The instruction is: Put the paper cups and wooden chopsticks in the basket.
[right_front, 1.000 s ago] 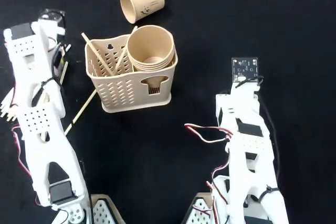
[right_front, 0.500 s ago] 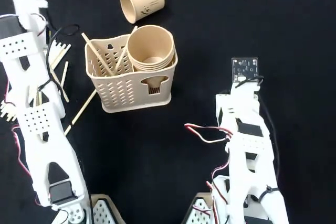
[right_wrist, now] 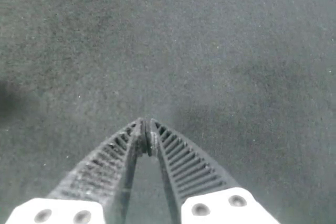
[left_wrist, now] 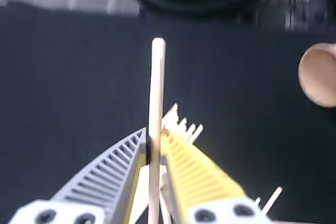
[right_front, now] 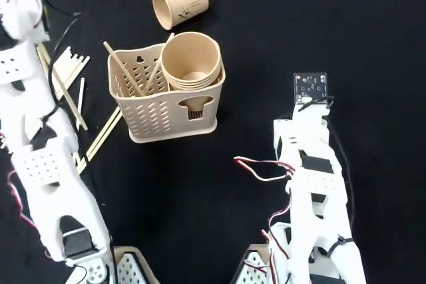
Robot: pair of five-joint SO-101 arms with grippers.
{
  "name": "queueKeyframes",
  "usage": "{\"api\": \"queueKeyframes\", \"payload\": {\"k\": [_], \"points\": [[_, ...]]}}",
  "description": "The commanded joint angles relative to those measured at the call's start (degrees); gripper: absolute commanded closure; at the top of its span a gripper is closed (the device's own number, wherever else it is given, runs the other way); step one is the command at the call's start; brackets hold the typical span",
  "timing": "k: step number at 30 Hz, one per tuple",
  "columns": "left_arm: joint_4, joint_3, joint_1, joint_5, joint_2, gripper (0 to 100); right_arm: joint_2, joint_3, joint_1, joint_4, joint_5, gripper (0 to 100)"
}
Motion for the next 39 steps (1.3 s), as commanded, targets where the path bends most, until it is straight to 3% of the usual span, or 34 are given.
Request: {"api": "queueKeyframes", "payload": {"k": [1, 8, 18, 31, 39], "points": [[0.18, -2.07, 0.31, 1.85, -9.32, 97, -1.63, -0.4, -0.88, -1.14, 0.44, 98.6], [0.18, -2.51, 0.57, 6.33, -18.37, 97, -1.63, -0.31, -0.88, -1.14, 0.44, 98.6], [0.26, -2.15, 5.14, 7.03, -32.88, 97, -1.63, -0.31, -0.88, -1.14, 0.44, 98.6], [0.18, -2.07, 7.6, 20.57, -46.95, 97, -1.63, -0.22, -0.88, -1.14, 0.44, 98.6], [0.18, 5.49, 21.85, 20.66, -47.65, 97, -1.63, -0.22, -0.79, -1.14, 0.44, 98.6]]}}
